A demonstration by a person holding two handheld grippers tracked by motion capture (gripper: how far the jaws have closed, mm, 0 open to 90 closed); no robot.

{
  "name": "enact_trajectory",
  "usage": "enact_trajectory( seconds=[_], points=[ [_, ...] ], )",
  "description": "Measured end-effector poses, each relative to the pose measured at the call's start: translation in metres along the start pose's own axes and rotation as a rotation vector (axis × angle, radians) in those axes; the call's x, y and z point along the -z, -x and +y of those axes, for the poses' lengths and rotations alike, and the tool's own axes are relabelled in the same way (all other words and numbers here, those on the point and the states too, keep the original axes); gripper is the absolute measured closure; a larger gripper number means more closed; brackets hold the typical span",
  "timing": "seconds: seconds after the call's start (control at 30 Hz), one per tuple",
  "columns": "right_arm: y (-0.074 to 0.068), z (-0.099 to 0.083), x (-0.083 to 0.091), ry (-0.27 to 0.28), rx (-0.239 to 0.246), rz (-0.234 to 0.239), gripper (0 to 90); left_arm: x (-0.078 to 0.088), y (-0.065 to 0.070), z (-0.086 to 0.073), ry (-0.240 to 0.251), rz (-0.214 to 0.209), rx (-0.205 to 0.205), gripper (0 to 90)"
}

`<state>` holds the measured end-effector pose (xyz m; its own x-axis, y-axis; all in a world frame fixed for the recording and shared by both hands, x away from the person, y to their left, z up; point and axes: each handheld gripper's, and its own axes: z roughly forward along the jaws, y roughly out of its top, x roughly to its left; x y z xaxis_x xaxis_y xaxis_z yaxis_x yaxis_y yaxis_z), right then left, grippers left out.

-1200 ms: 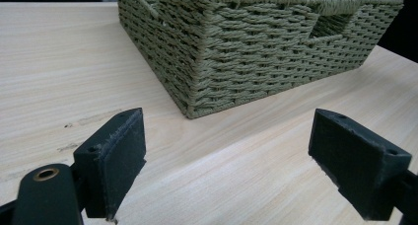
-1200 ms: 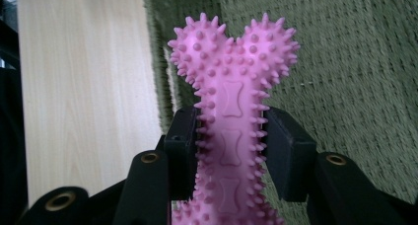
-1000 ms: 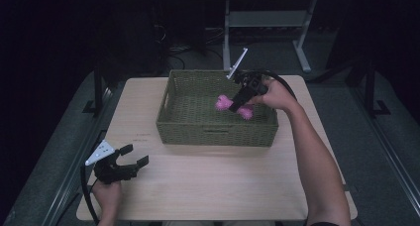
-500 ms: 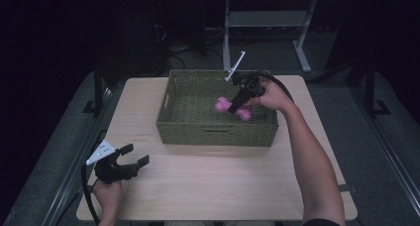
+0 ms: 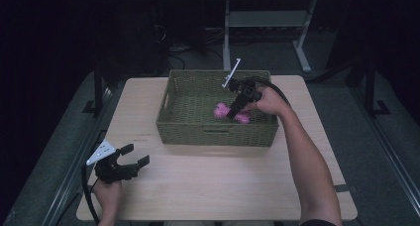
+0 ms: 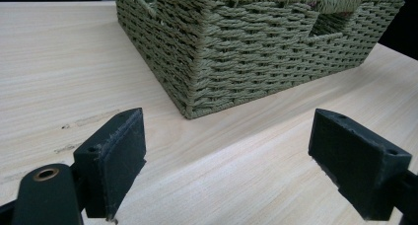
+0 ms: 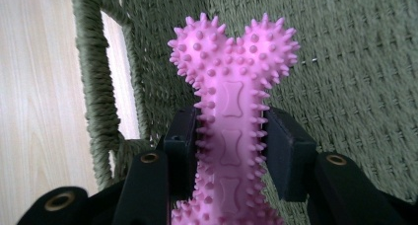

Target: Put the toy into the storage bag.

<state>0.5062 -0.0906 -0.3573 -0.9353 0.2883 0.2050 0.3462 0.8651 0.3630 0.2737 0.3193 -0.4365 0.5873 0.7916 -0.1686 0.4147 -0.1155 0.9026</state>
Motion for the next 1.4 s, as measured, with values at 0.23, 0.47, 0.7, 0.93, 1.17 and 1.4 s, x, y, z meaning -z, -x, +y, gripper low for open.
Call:
enact_trajectory(
  seconds=[0.23,0.47,0.7,0.93,1.17,1.4],
  points=[
    [0.001,0.000,-0.011,-0.018,0.005,0.011,57.7,0.000,0.000,0.000,0.001,0.000,0.000,13.9],
    [0.001,0.004,-0.015,-0.020,0.000,0.008,57.0,0.000,0.000,0.000,0.002,-0.001,-0.001,13.9],
    [0.001,0.003,-0.012,-0.001,-0.021,0.013,52.5,0.000,0.000,0.000,0.002,-0.002,-0.001,13.9],
    [-0.003,-0.006,-0.006,0.014,-0.037,-0.010,50.5,-0.001,0.001,0.000,-0.002,-0.003,-0.003,13.9],
    [-0.008,-0.013,-0.001,0.016,-0.047,-0.022,46.2,-0.001,0.002,0.000,0.000,-0.007,-0.001,13.9],
    [-0.014,-0.021,0.013,0.062,-0.064,-0.047,39.1,0.000,0.001,0.000,-0.003,-0.004,-0.005,13.9]
  ],
)
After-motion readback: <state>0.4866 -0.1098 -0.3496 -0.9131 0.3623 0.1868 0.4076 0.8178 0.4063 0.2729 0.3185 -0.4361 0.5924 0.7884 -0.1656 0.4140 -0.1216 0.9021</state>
